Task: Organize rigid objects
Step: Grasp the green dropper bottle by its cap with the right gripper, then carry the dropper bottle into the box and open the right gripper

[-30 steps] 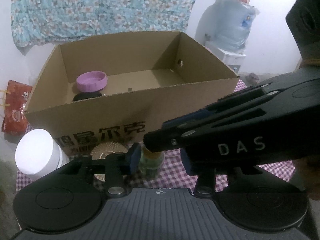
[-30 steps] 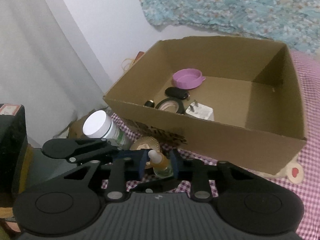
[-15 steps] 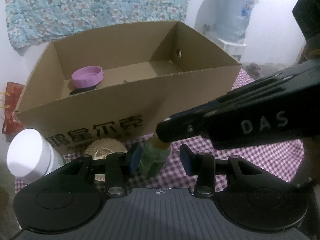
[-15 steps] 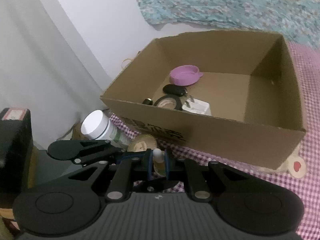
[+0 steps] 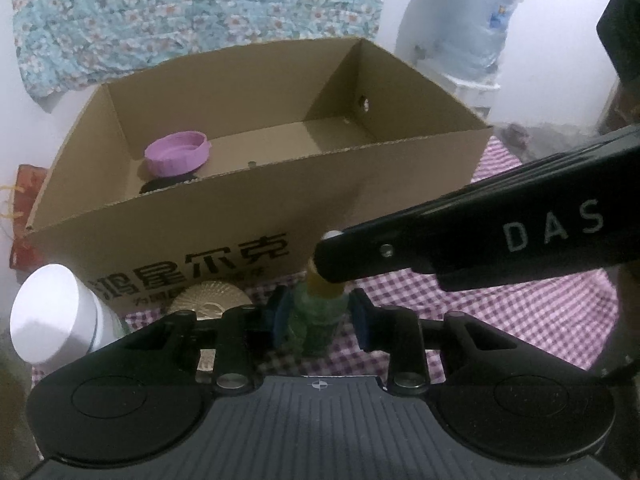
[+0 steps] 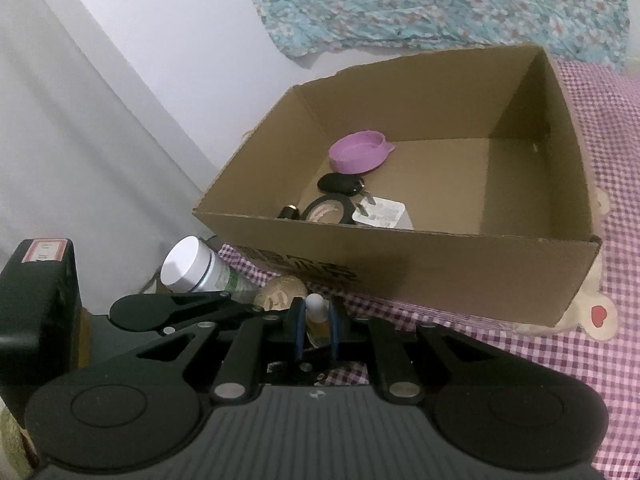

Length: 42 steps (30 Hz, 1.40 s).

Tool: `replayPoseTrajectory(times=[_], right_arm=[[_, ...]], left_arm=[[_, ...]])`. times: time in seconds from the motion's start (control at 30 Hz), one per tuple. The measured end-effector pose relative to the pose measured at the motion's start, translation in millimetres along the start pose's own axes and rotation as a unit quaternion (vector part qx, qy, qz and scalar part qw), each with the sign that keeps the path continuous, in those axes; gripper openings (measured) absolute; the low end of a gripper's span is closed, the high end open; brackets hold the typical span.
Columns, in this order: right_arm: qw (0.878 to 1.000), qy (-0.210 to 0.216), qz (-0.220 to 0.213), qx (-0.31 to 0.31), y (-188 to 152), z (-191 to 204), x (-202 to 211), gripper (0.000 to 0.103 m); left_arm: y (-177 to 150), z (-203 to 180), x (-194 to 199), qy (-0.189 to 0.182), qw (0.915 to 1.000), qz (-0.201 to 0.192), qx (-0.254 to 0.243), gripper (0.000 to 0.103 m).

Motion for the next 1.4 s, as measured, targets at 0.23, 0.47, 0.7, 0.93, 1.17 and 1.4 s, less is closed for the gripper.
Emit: replayPoseTrajectory(times=[0.23, 0.47, 0.7, 0.93, 1.17, 1.4], right_arm=[[0.999, -0.009, -0.024, 0.032, 10.5, 21.6, 25.9, 0.013], [0.996, -0.006, -0.064, 0.069, 47.3, 45.5, 70.4, 0.013], [0.993, 0.010, -0.080, 0.081, 115.6, 36.5, 88.0, 0.012], [0.997, 0.024, -0.051, 0.053, 167.6, -9.7, 56.2, 0.012], [0.999, 0.034, -0.011, 0.023, 182.1, -50.6, 8.3, 0.012], [0.998, 0.061, 0.022, -0.026, 178.1, -80.4, -27.1, 0.012]], left_arm=[[13.9, -2.4, 37.6, -0.003, 0.9993, -0.038, 0.002, 0.031], [58.5, 7.3, 84.5, -0.027, 0.9963, -0.076, 0.029, 0.031], [118.8, 30.9, 88.4, -0.050, 0.9928, -0.082, 0.072, 0.031], [156.3, 52.7, 38.5, -0.034, 0.9933, -0.042, 0.102, 0.031], [162.7, 66.1, -14.6, -0.018, 0.9919, 0.017, 0.125, 0.031], [152.9, 73.1, -47.0, -0.005, 0.9887, 0.067, 0.134, 0.031]])
Point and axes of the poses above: each gripper's, at about its wrist camera, not at the fingertips, and x roughly against the way its jaws point, z to its left, y to its top, the point moved 10 cm from there along -x, roughly the way its jaws point, and after that the axes turned 14 degrees about z, right-handed, at the moved point
